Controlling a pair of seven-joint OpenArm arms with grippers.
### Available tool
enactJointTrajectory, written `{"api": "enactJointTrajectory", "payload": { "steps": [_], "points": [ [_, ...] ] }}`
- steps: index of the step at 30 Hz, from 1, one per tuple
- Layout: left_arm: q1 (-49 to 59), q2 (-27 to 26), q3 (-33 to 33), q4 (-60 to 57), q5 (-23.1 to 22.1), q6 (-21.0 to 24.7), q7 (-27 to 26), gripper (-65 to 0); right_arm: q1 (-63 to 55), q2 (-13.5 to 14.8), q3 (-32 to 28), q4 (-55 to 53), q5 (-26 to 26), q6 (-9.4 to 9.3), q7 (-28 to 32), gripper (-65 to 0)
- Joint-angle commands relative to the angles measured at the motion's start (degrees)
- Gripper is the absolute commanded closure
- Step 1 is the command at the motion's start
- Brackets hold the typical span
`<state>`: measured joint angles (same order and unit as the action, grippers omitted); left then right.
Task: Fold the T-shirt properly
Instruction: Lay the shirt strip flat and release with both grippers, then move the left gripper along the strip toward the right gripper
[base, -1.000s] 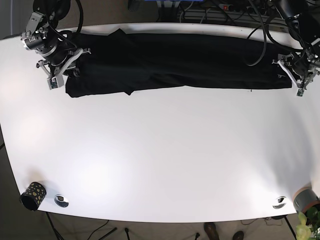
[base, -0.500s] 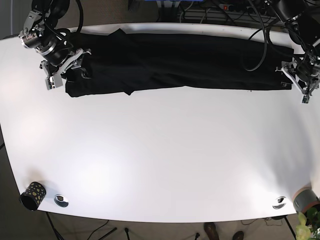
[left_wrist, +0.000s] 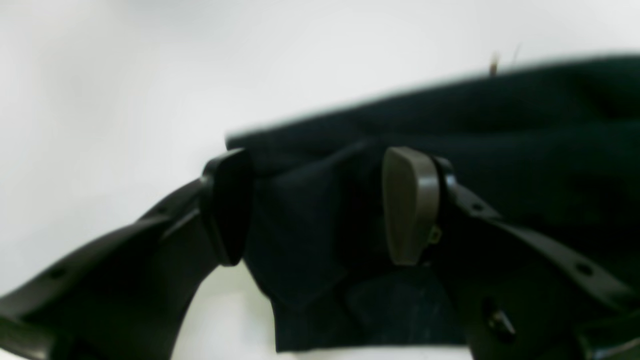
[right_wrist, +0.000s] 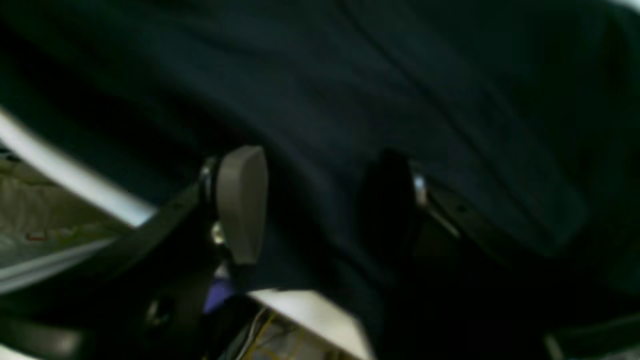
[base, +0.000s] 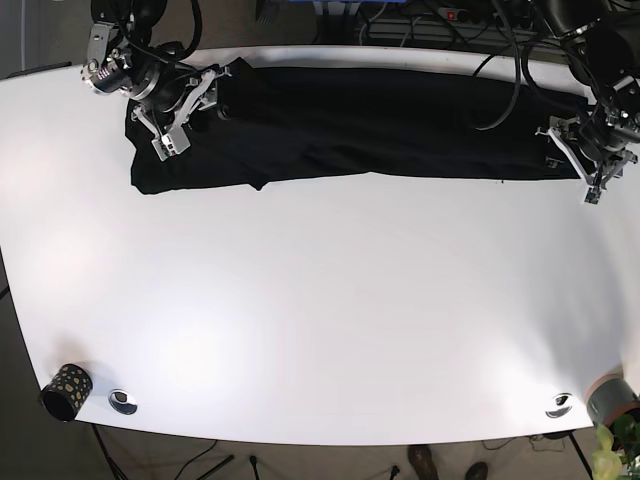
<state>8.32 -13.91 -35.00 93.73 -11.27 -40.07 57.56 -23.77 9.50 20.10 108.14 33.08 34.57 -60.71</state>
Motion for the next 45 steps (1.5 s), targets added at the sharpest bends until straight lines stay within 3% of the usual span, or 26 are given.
{"api": "enactJointTrajectory", "payload": {
  "steps": [1,6,13,25,28,32,35,41,45],
  "points": [
    [0.6,-1.3,-0.4,-1.6,-0.3,0.1,-0.5,-37.2,0.9,0.7,0.4,-3.2,-0.2,0.38,1.5,-34.2],
    [1.1,-1.3,-0.5,-6.5,-0.3,0.1,-0.8,-37.2,3.1,0.7,1.0,-8.8,-4.5,0.47,4.8,-34.2],
    [-0.9,-1.3,-0.2,-14.4,-0.3,0.1,-5.6,-37.1,10.1,0.4,0.8,-15.3,-9.4,0.47,8.6,-34.2],
    [-14.3,-1.0,-0.6,-24.1,-0.6,0.1,-5.6,-37.2,30.4,2.0,0.7,-33.1,-9.7,0.47,9.9,-34.2],
    [-15.7,0.7,-0.9,-23.9,-0.6,0.1,-5.5,-37.5,32.6,2.2,0.7,-33.2,-9.7,0.47,9.9,-34.2],
    [-16.2,1.6,-6.1,-20.2,-0.6,0.1,-3.3,-38.1,33.7,2.4,0.7,-32.7,-9.6,0.47,9.7,-34.2],
    [-16.5,1.6,-9.0,-17.8,-0.9,0.1,0.5,-42.6,33.7,3.0,0.7,-31.9,-9.7,0.47,9.7,-34.2],
    [-14.9,1.3,-10.7,-16.4,-9.2,0.1,3.2,-45.1,33.2,2.7,0.7,-32.0,-9.7,0.47,9.7,-34.2],
    [-14.3,1.2,-10.9,-16.8,-9.8,0.1,3.2,-45.1,33.0,2.6,0.7,-31.9,-9.7,0.47,9.8,-34.2]
  ]
}}
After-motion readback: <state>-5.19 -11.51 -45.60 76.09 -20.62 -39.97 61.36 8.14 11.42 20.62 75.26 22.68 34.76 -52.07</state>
